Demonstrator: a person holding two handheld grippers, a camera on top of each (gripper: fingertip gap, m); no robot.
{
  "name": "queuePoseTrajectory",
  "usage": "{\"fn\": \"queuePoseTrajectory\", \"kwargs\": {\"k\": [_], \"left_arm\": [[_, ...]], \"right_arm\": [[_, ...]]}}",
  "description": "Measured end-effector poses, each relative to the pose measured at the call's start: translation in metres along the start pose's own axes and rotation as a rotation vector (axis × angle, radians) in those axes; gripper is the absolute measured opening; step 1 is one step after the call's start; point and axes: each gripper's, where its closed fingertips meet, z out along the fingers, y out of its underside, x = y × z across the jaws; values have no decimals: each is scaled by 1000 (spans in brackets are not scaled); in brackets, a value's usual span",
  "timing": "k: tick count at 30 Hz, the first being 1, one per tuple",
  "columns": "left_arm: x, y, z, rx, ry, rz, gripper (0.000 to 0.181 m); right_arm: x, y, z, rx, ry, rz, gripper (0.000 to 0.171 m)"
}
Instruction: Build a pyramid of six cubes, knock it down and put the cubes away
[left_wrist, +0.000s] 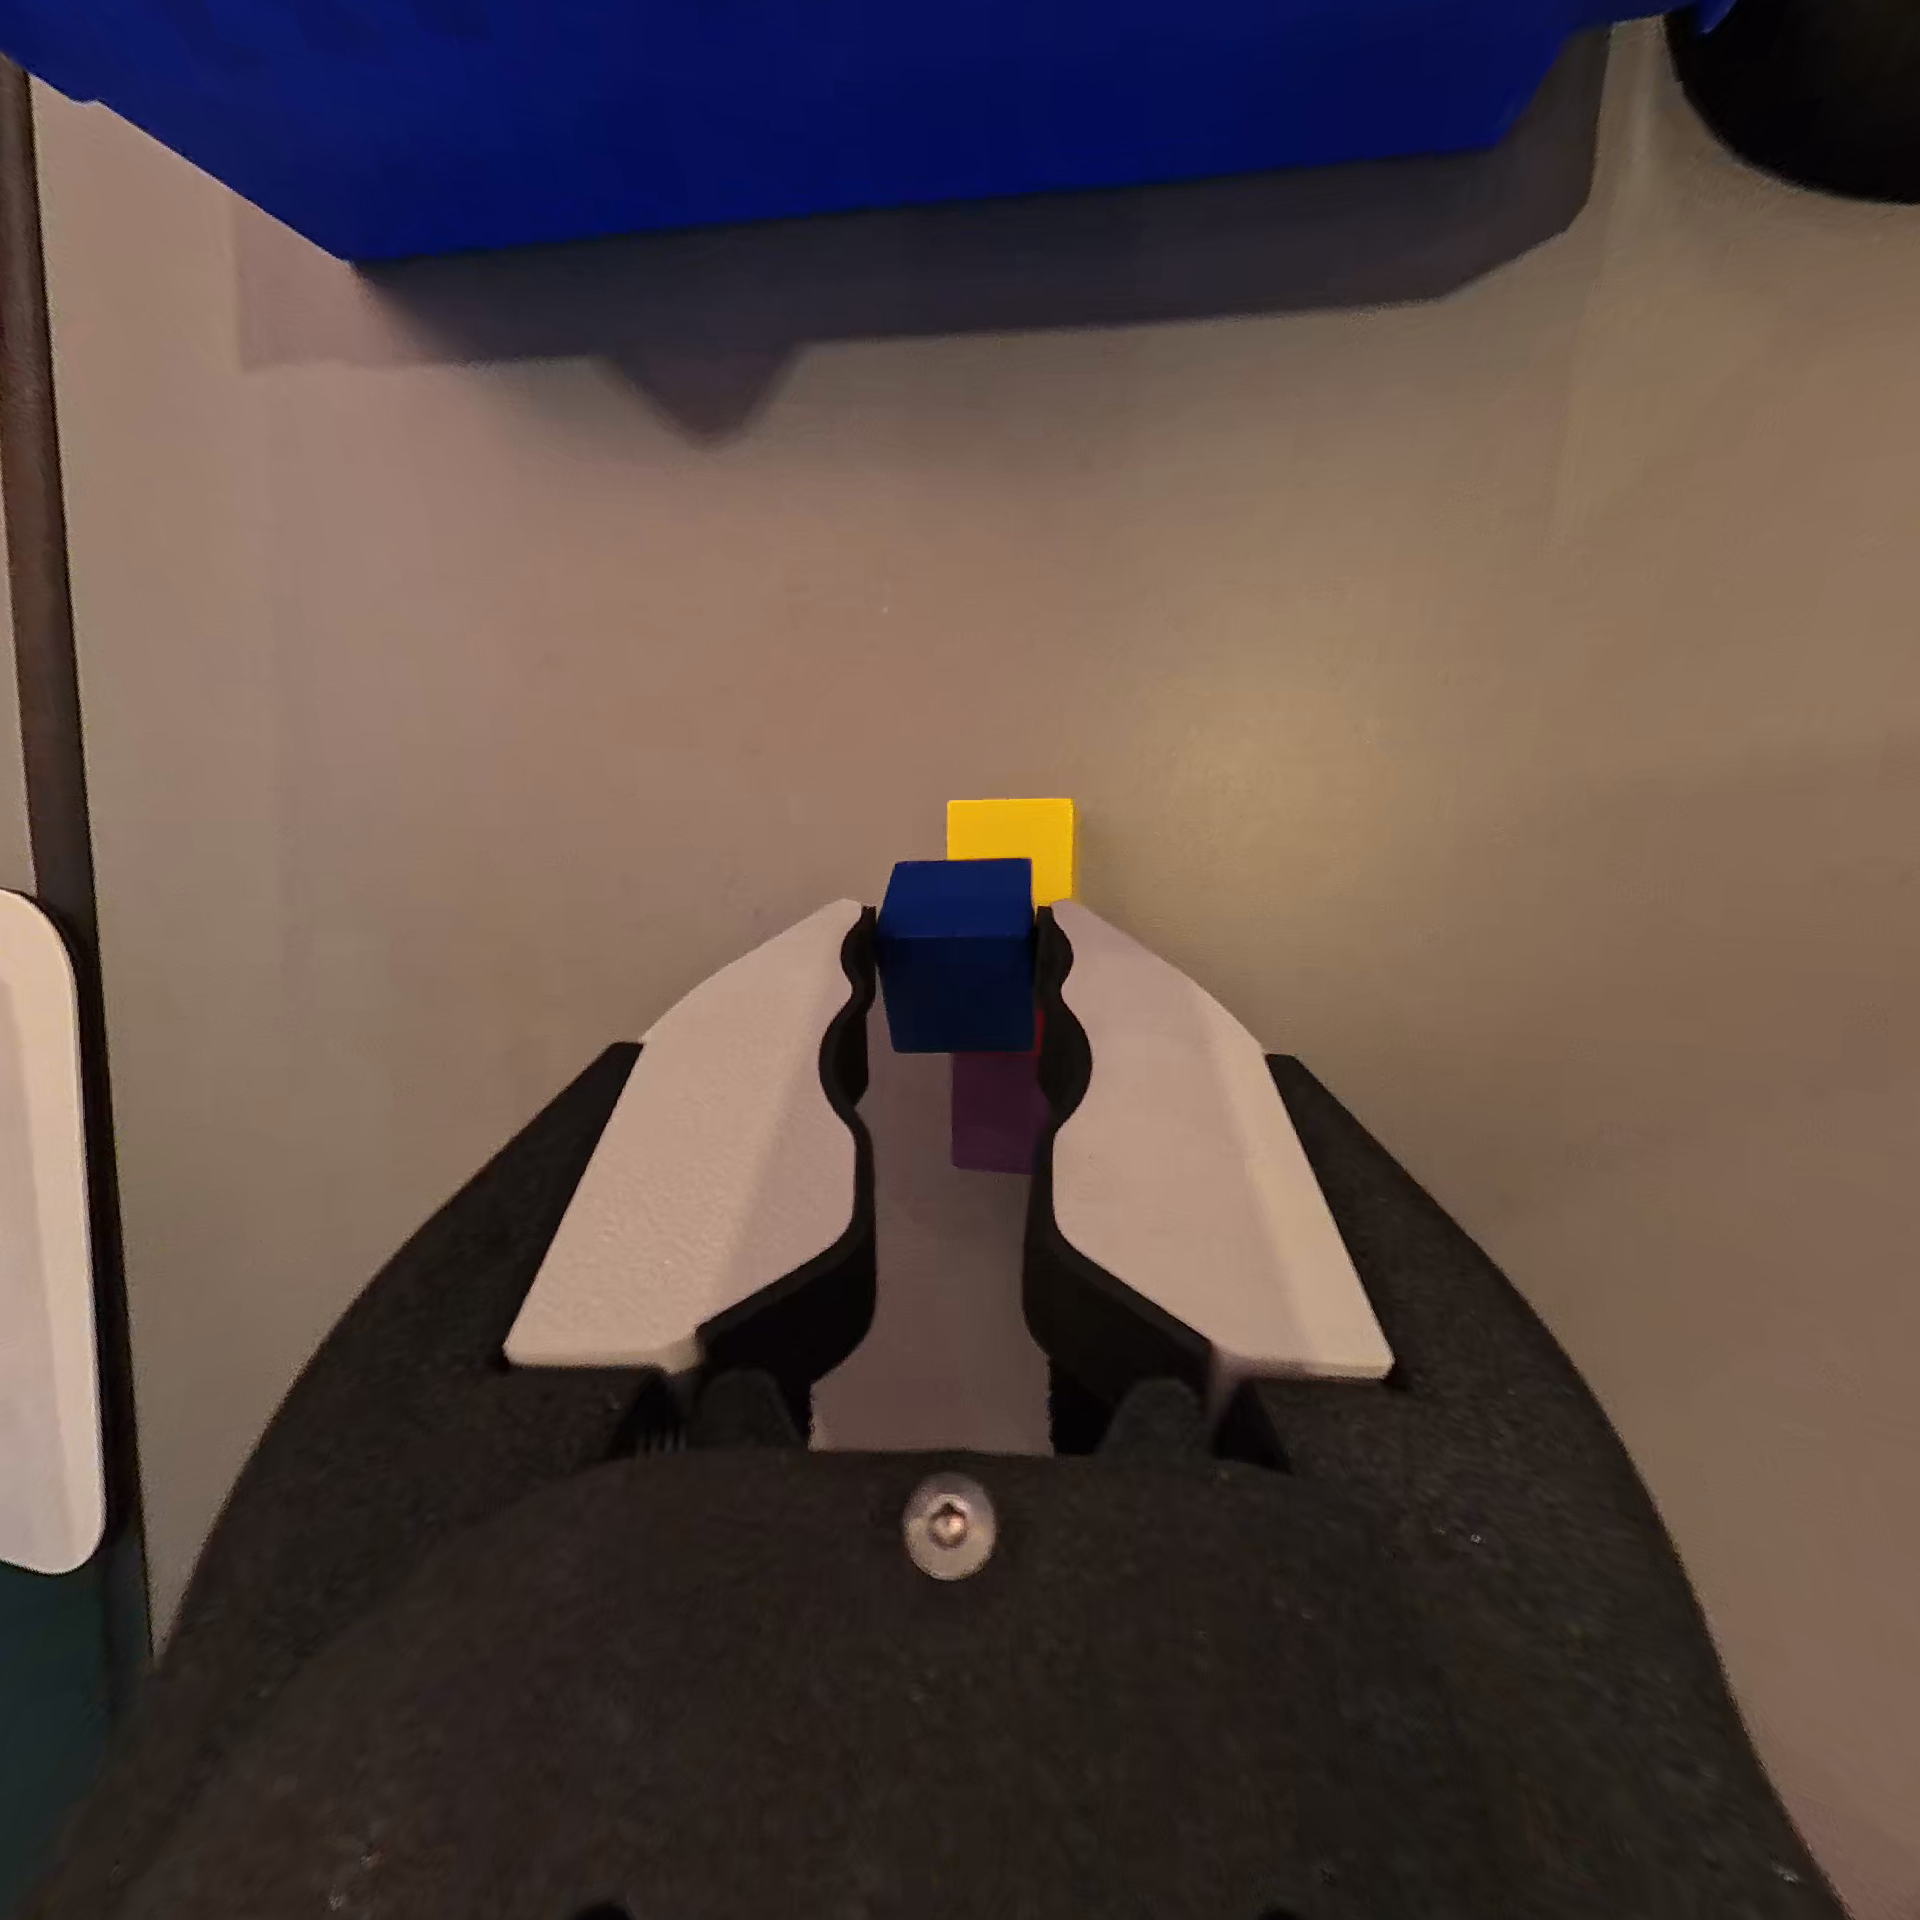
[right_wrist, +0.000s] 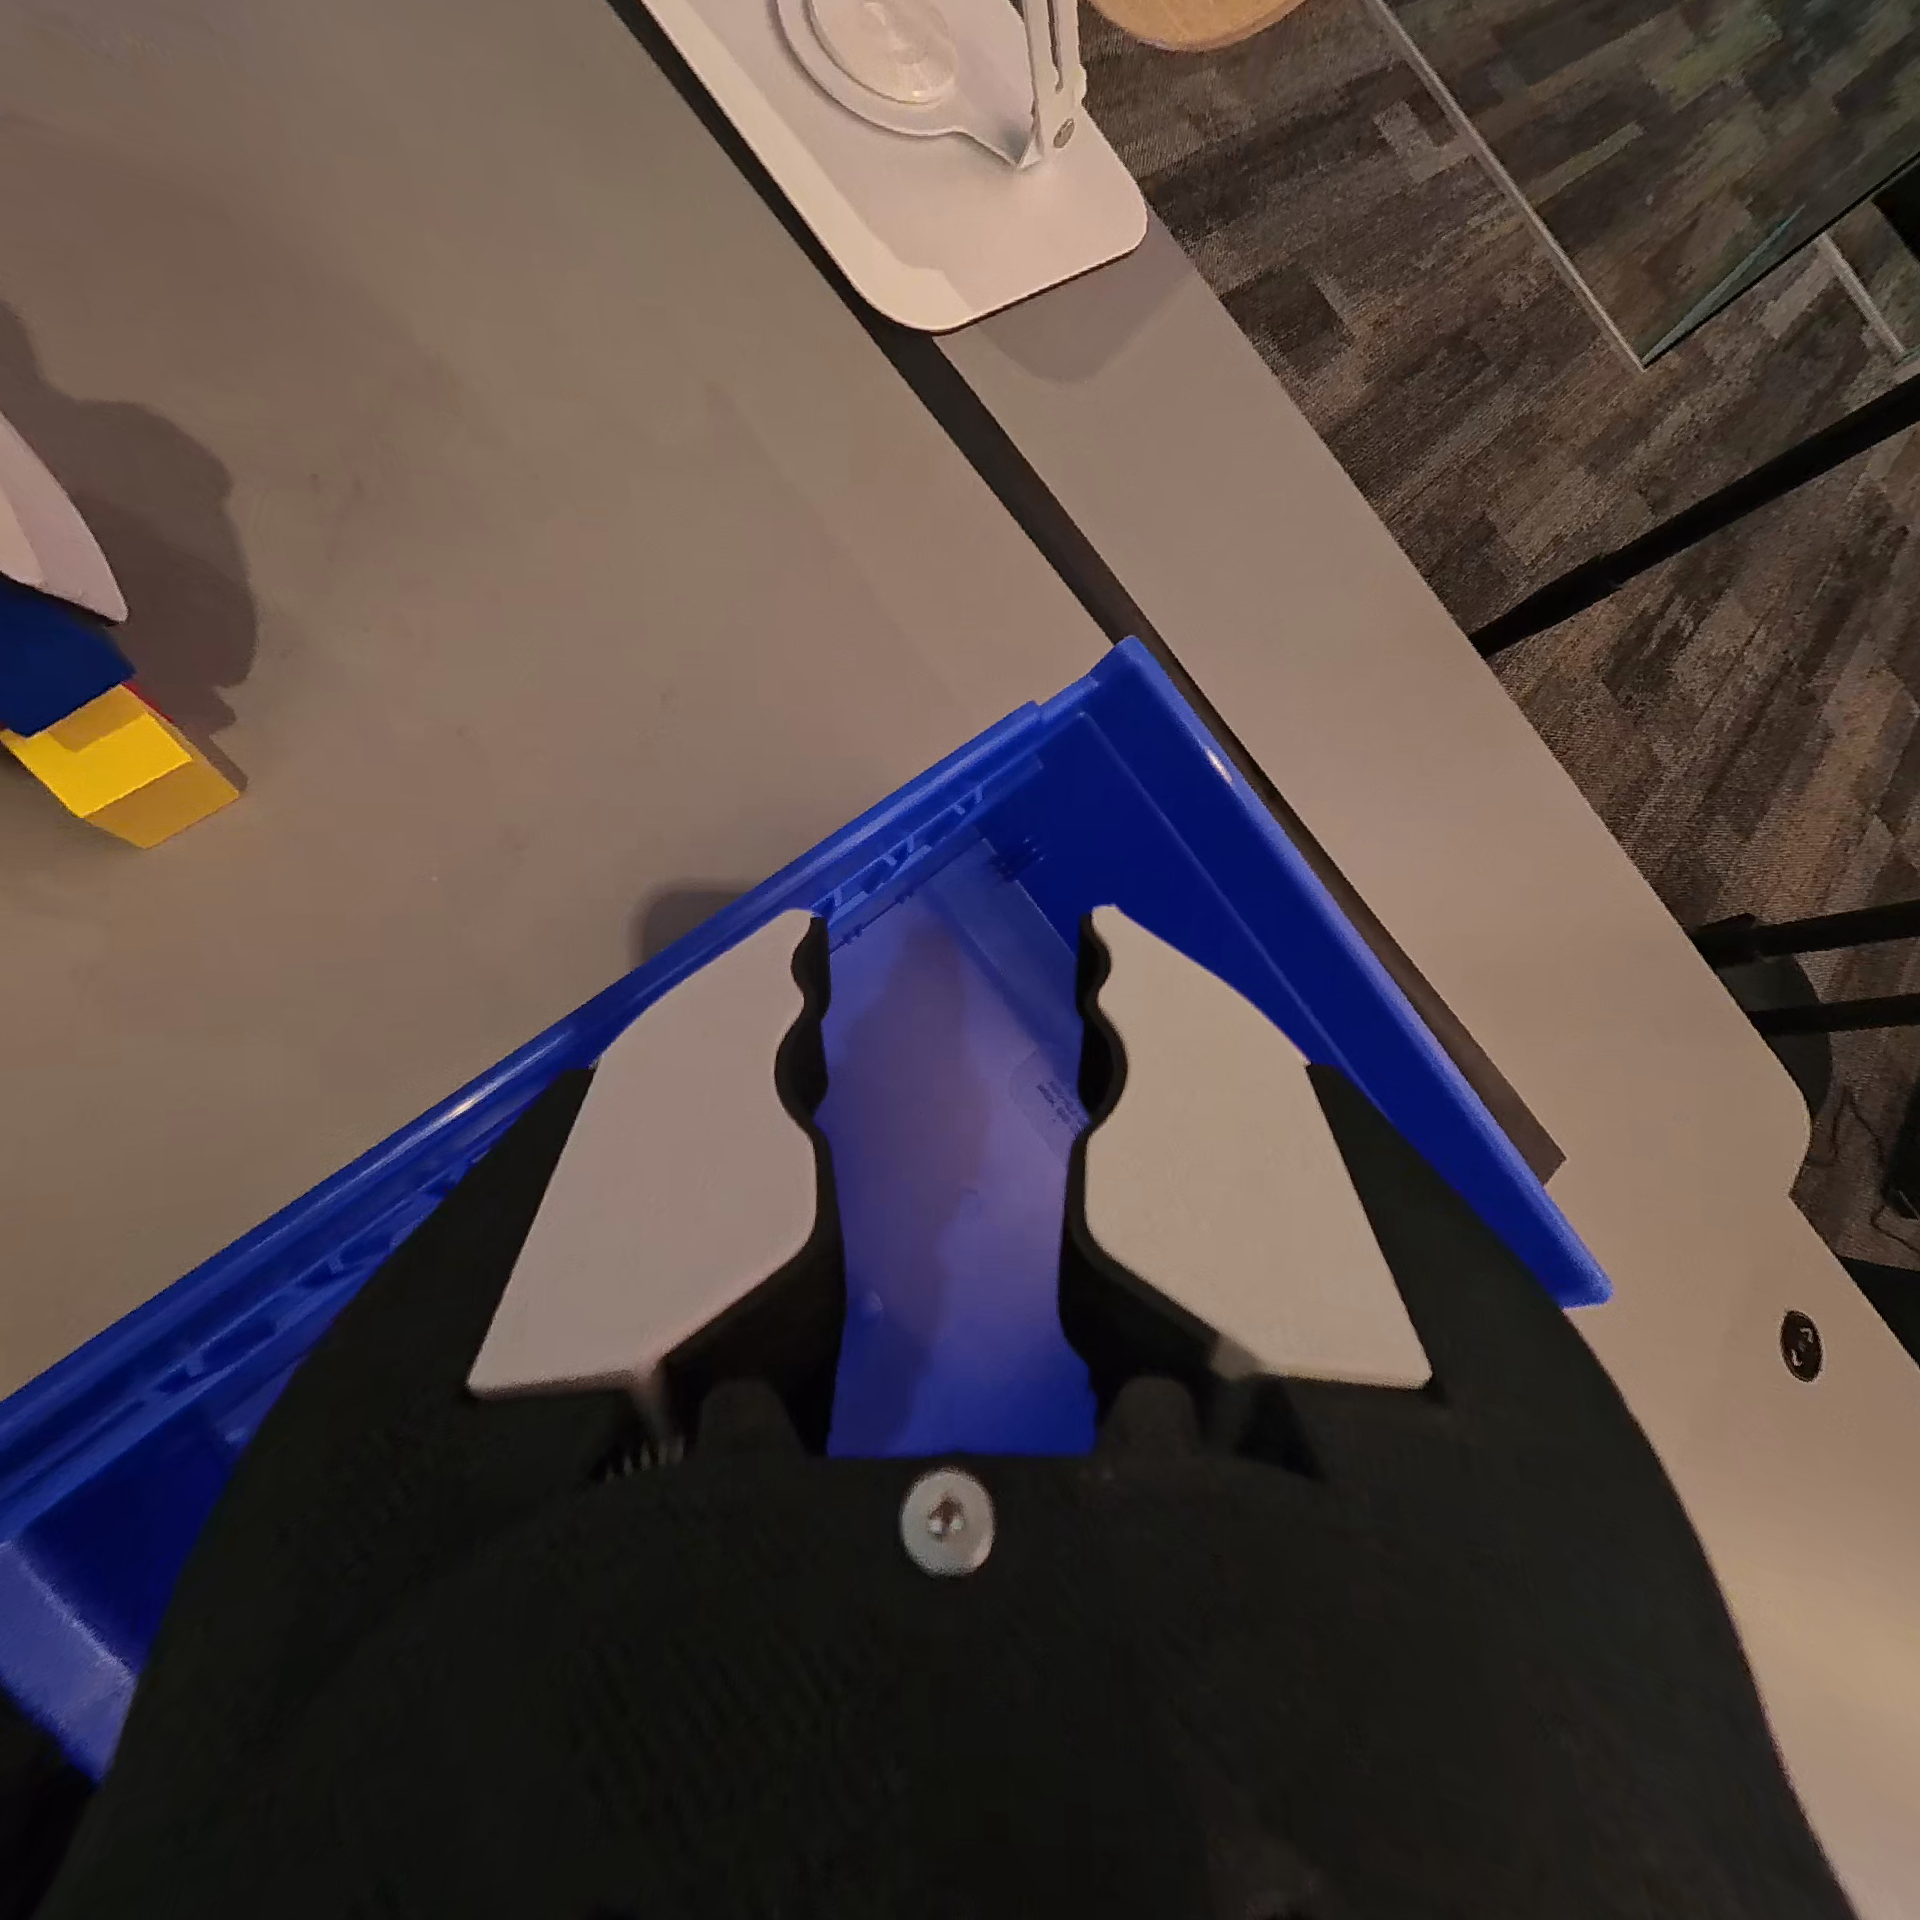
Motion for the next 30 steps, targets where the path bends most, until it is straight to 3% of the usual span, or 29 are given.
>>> {"fn": "queuePoseTrajectory", "kwargs": {"k": [30], "left_arm": [[2,4,6,-28,-17,18,33]], "right_arm": [[-4,9,8,-41,-26,5,46]]}}
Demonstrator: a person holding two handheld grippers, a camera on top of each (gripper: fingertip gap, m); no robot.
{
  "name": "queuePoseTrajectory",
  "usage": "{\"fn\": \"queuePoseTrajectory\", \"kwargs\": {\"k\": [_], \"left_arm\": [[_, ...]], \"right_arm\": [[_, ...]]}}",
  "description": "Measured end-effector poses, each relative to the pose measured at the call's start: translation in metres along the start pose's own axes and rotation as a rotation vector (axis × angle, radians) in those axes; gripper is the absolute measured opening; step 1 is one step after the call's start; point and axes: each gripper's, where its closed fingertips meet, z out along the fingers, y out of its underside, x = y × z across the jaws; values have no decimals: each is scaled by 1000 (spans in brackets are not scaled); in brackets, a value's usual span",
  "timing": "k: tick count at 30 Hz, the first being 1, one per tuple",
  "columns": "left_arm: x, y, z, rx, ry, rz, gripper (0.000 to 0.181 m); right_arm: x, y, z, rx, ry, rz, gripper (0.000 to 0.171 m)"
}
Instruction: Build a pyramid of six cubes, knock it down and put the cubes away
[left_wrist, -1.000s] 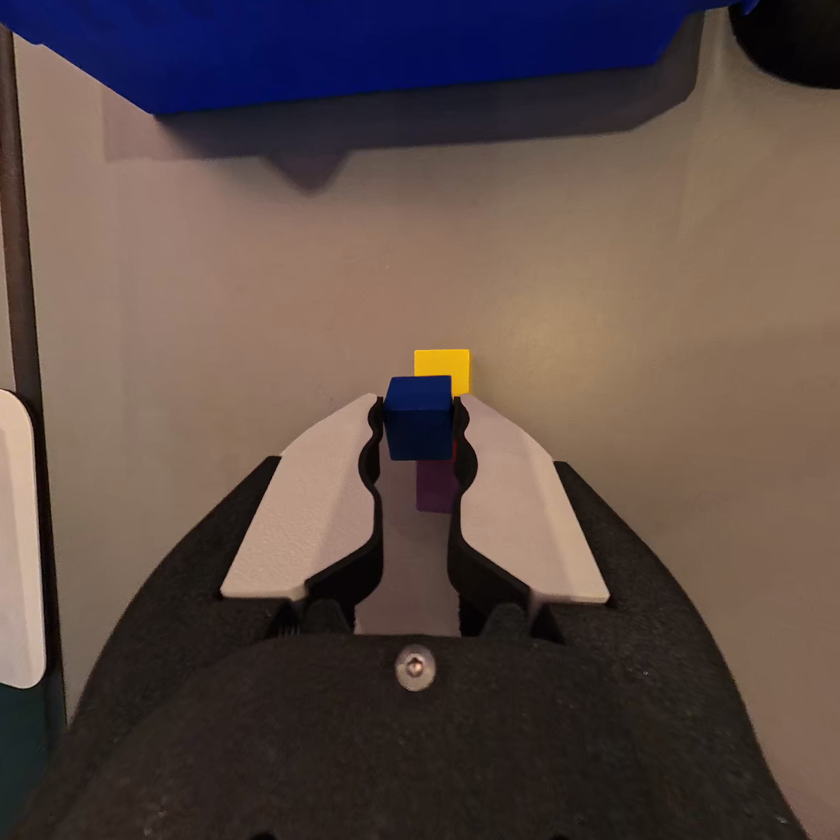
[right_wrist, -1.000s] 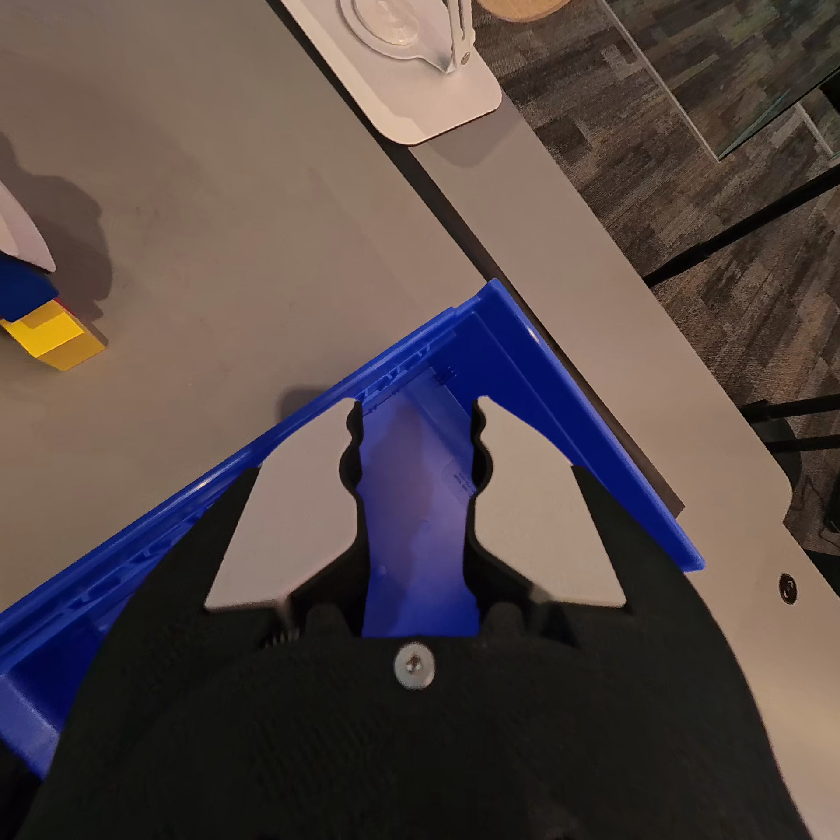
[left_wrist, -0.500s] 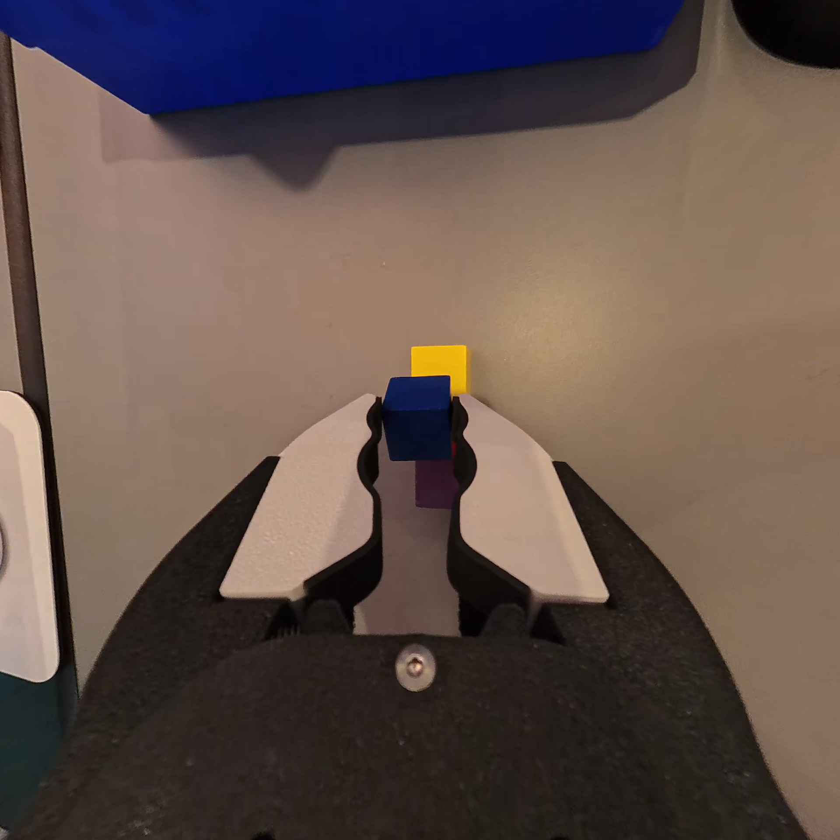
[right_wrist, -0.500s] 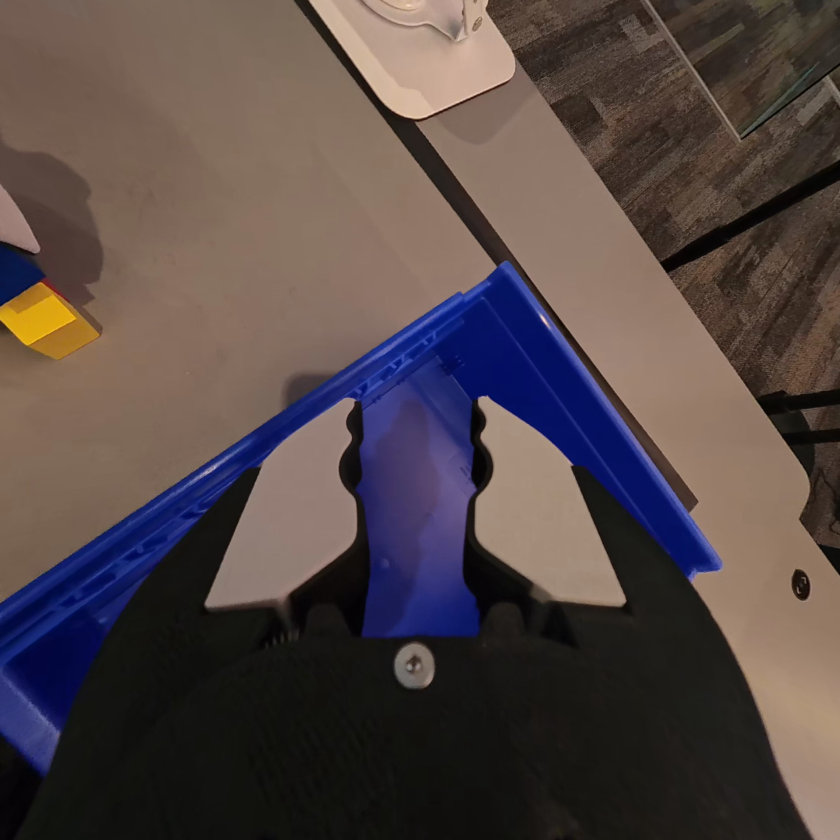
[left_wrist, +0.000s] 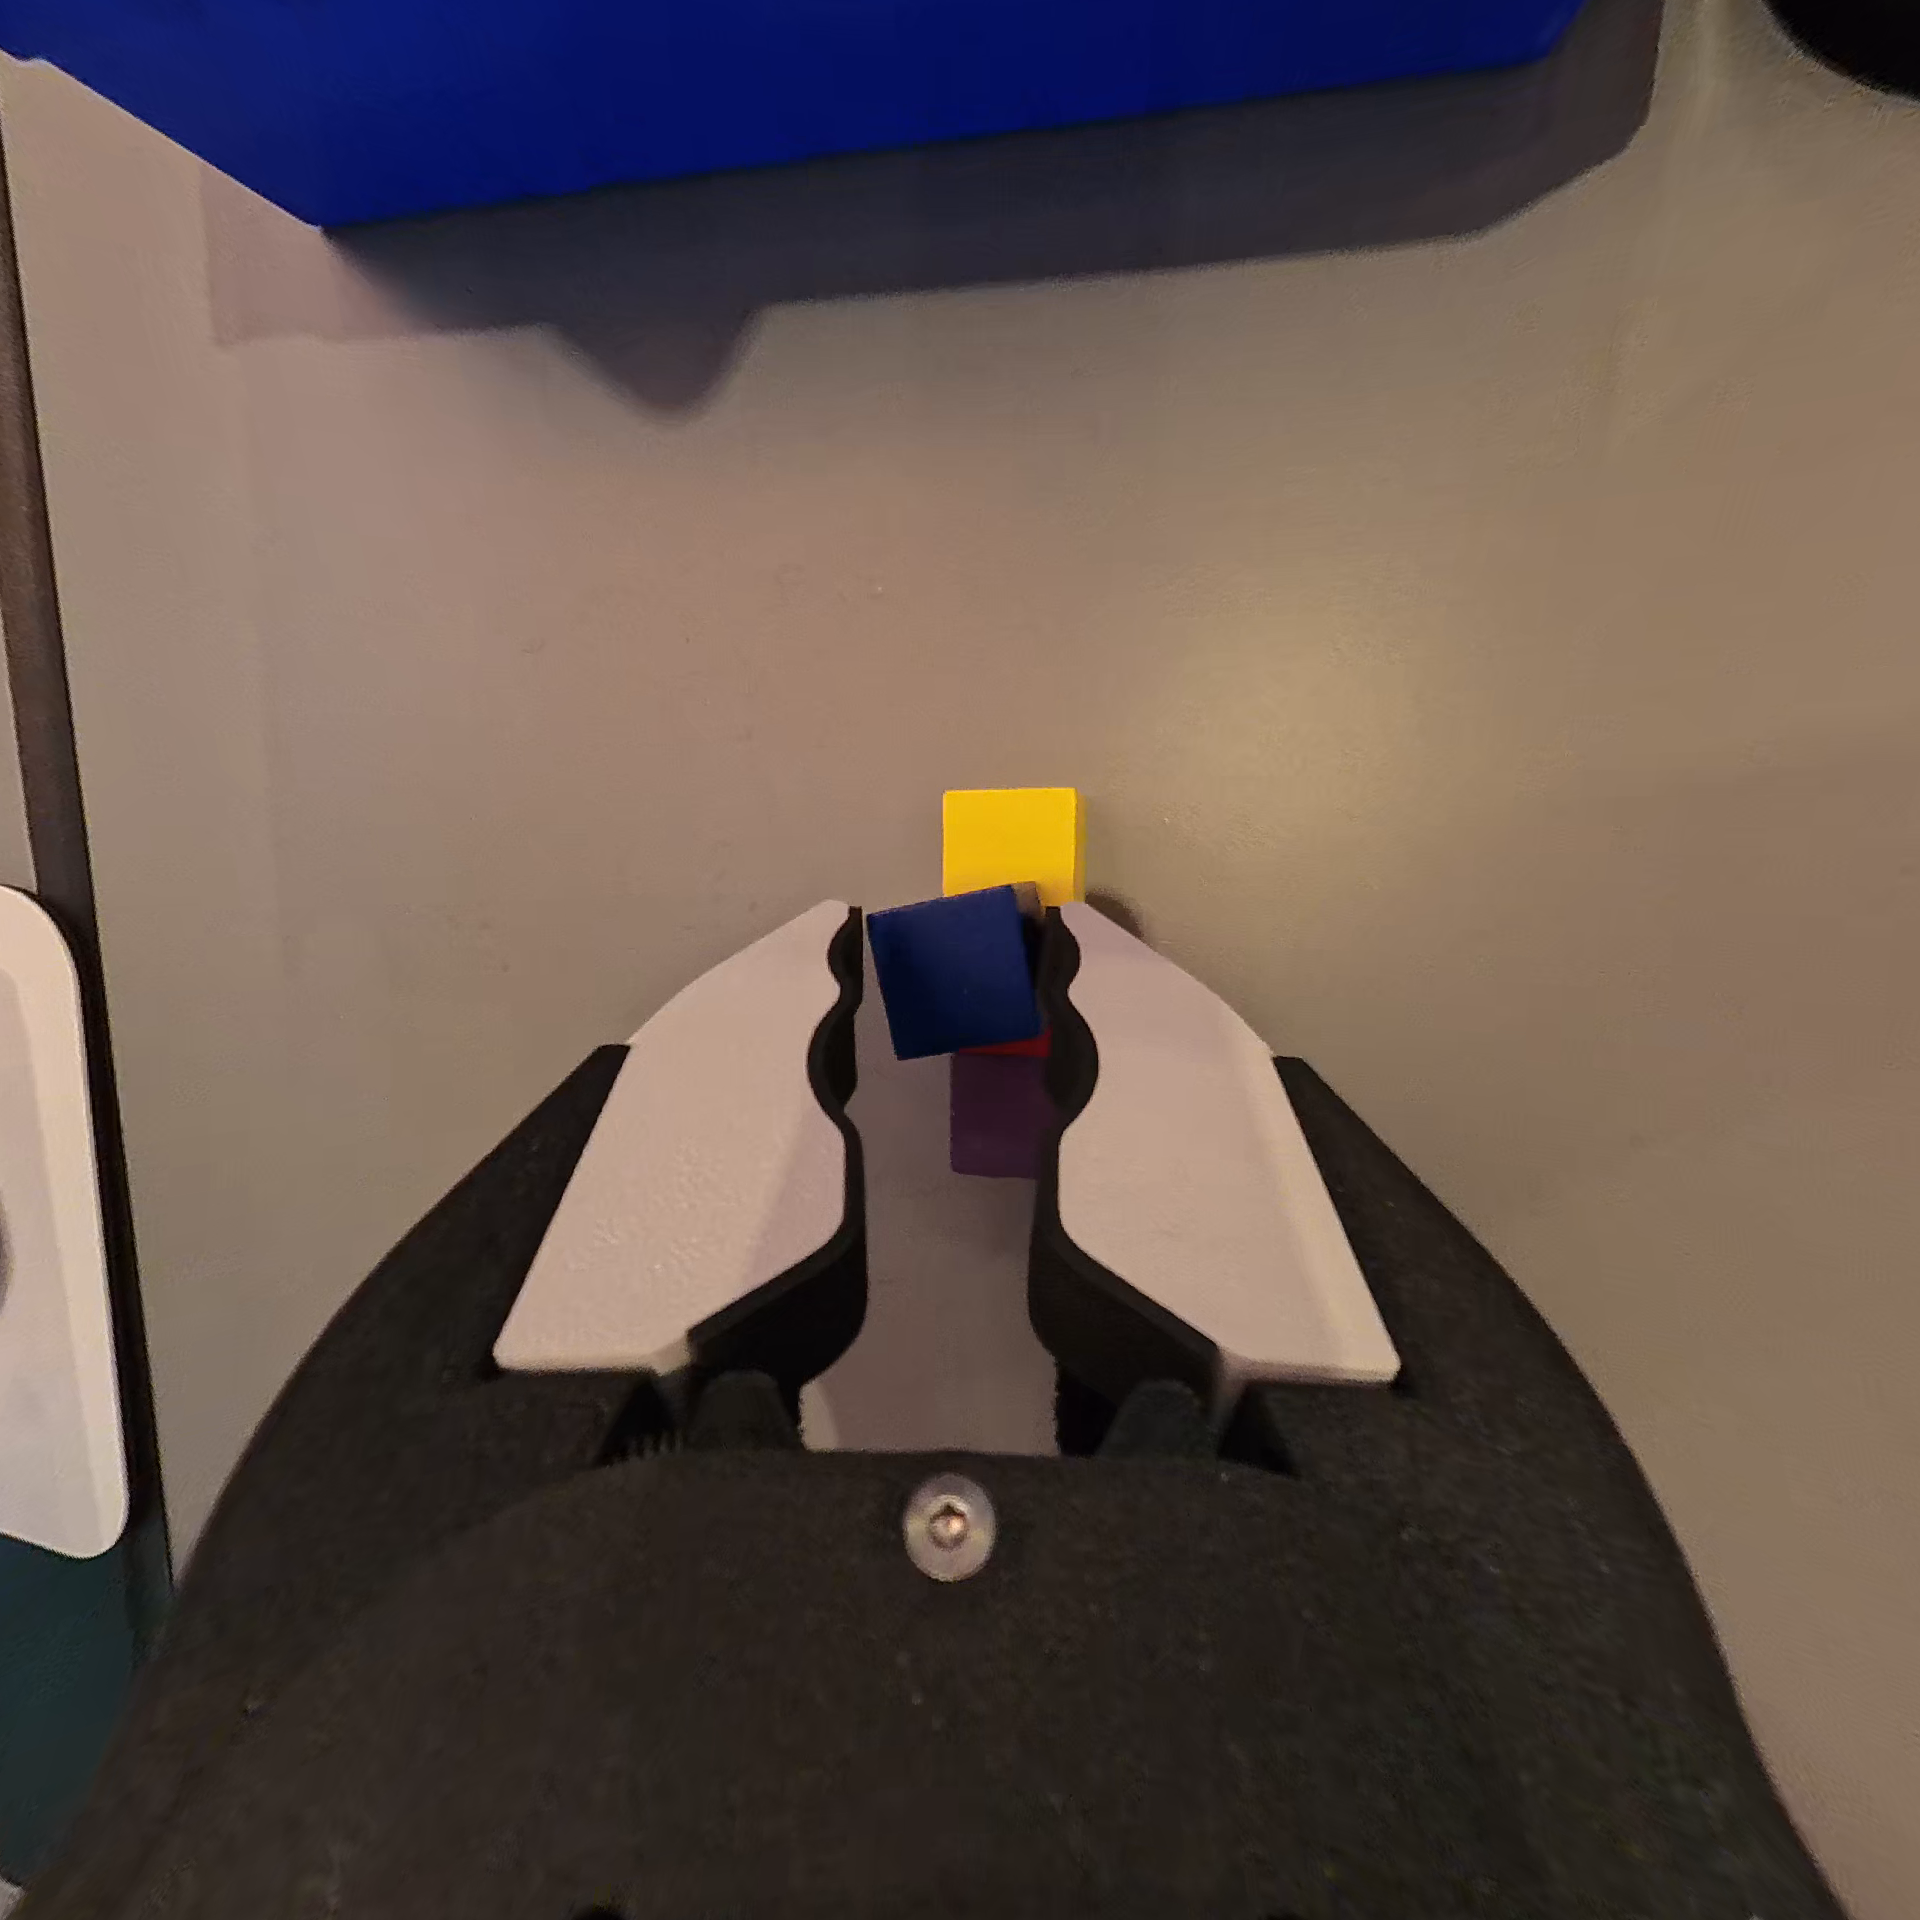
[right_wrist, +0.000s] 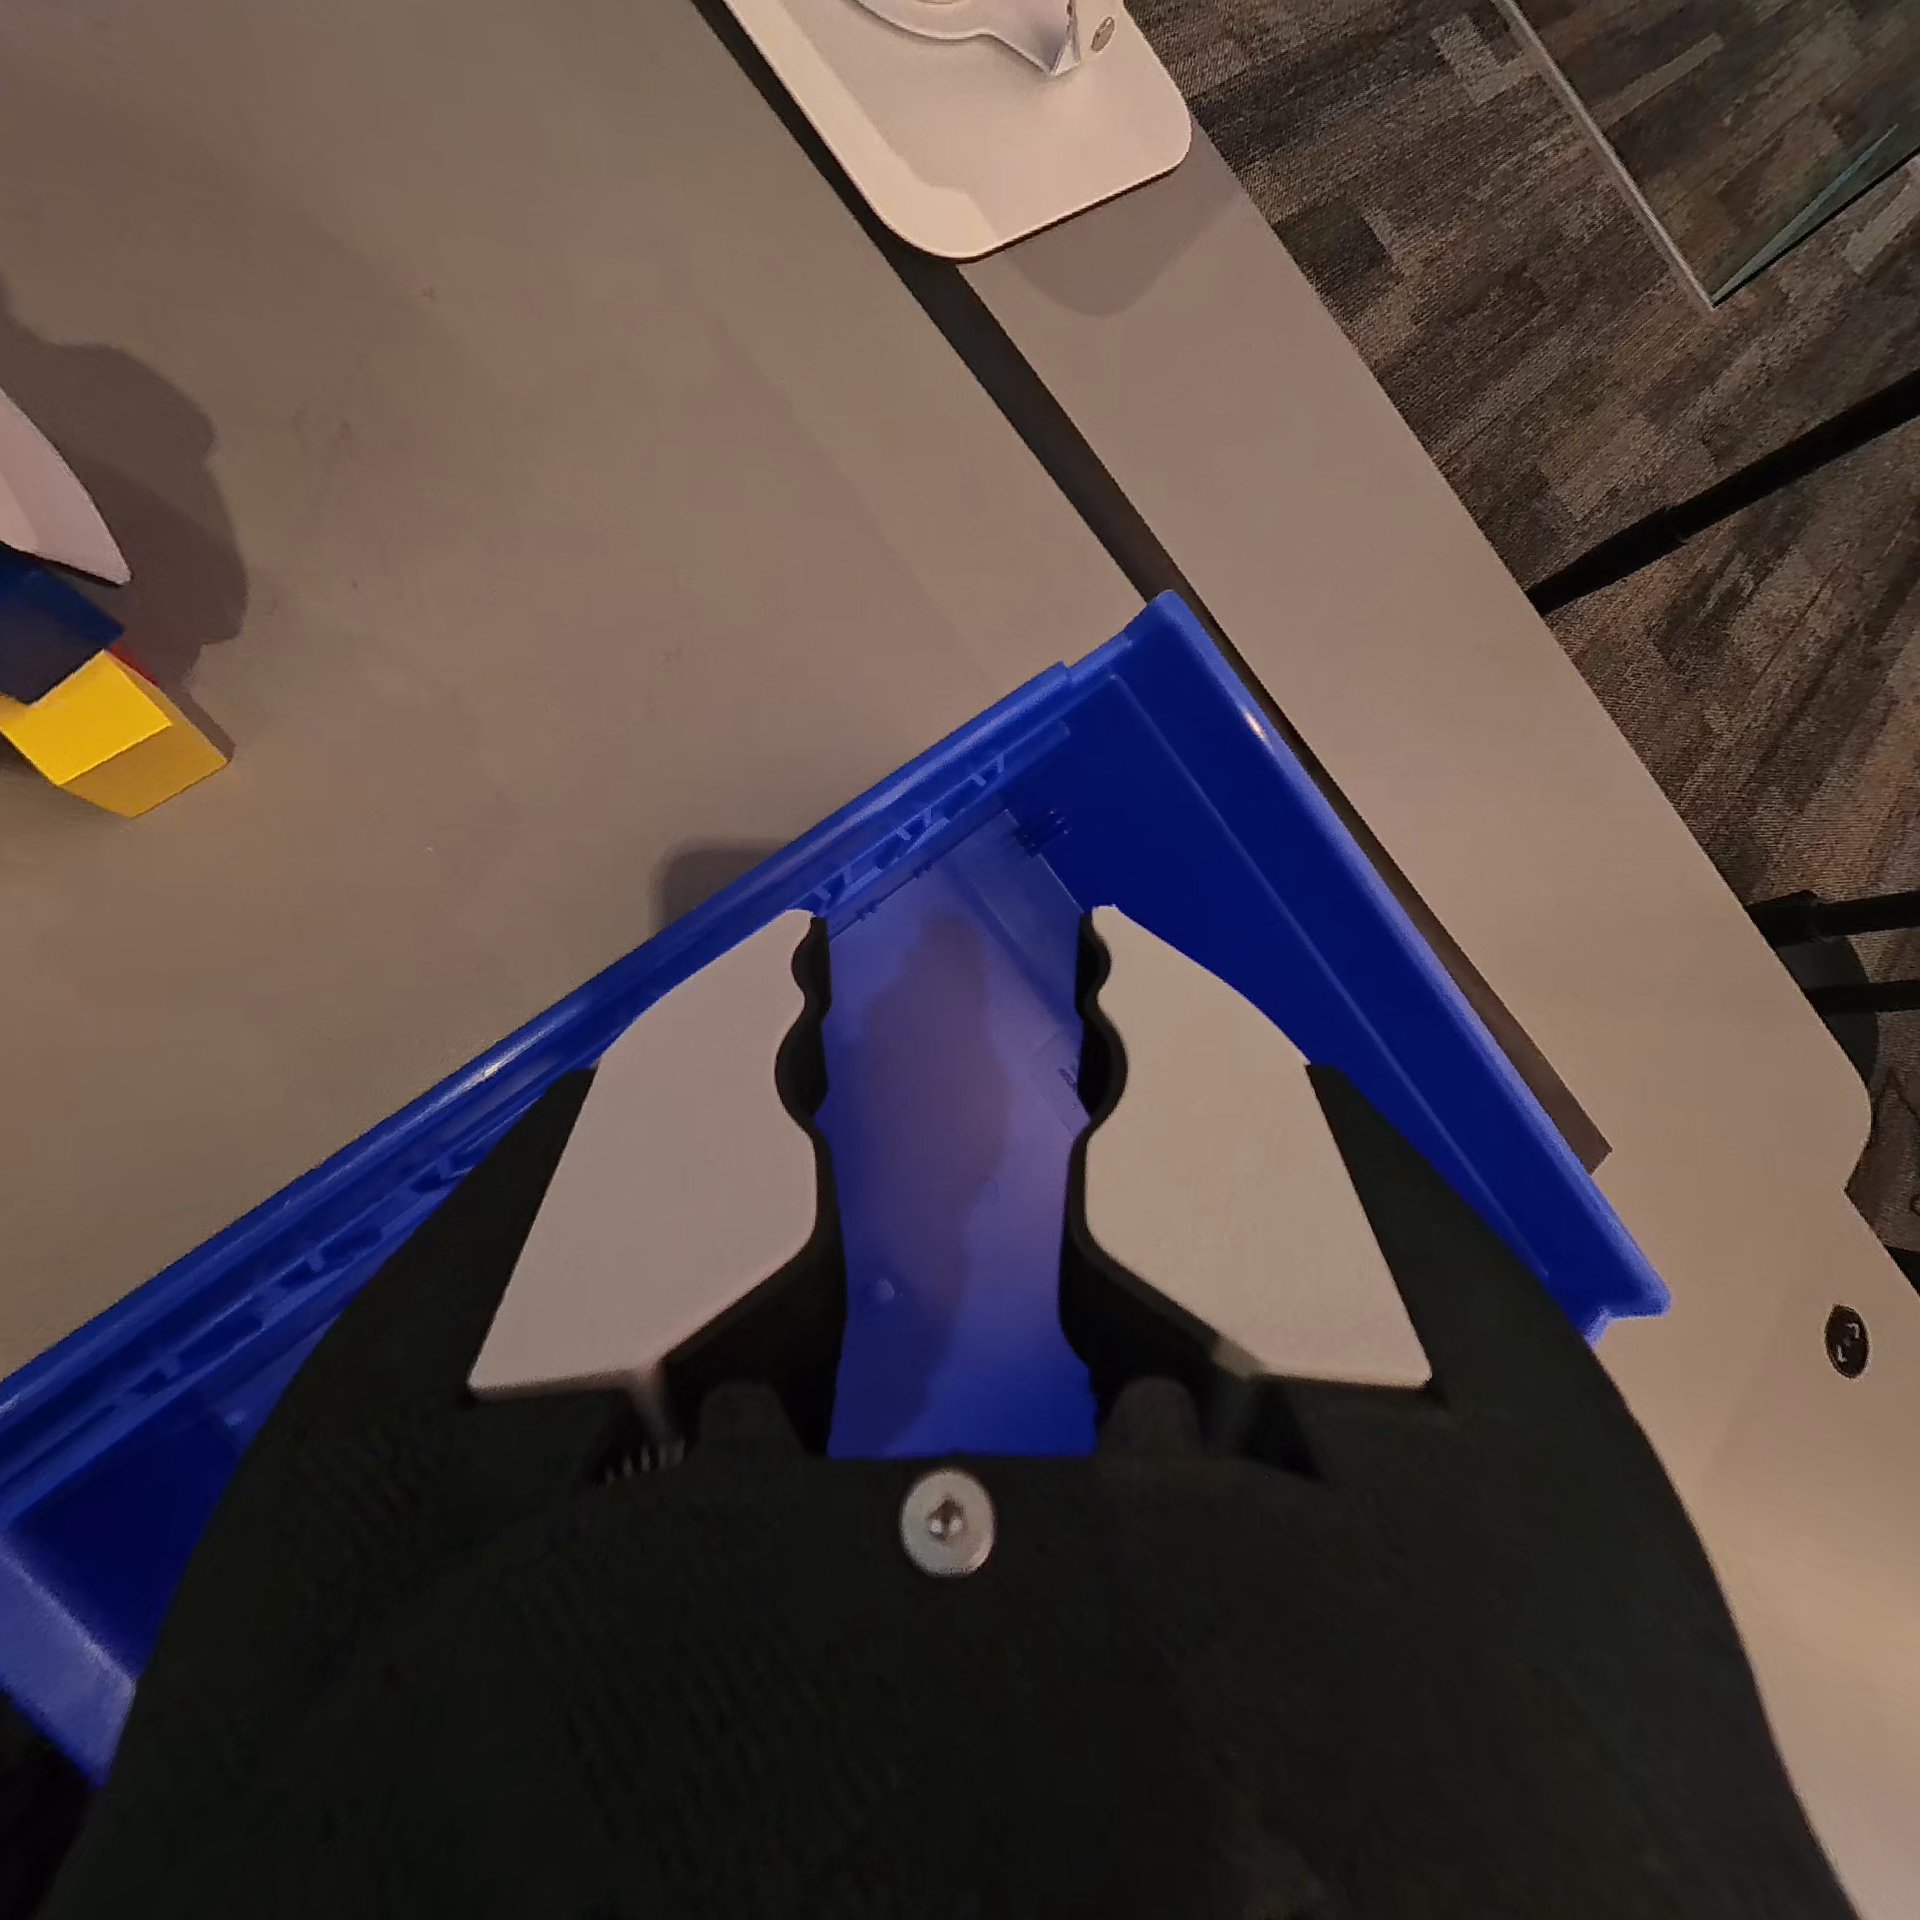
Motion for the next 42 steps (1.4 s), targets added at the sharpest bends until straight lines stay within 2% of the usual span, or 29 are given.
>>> {"fn": "queuePoseTrajectory", "kwargs": {"k": [7,13,36,39,42], "left_arm": [[-2,3,-8,-4,-3,-24,40],[0,2,-13,25,14,-35,28],[6,-1,-6,12,3,2,28],[5,0,-6,0,-2,3,29],[4,0,-7,3,-5,-5,40]], "right_arm": [[-1,1,1,-7,-5,-4,47],[-1,2,-1,-3,-5,0,47],[-1,3,2,-13,-9,-7,47],[-2,4,3,-19,-14,-2,47],[-1,4,3,-17,-10,-3,47]]}}
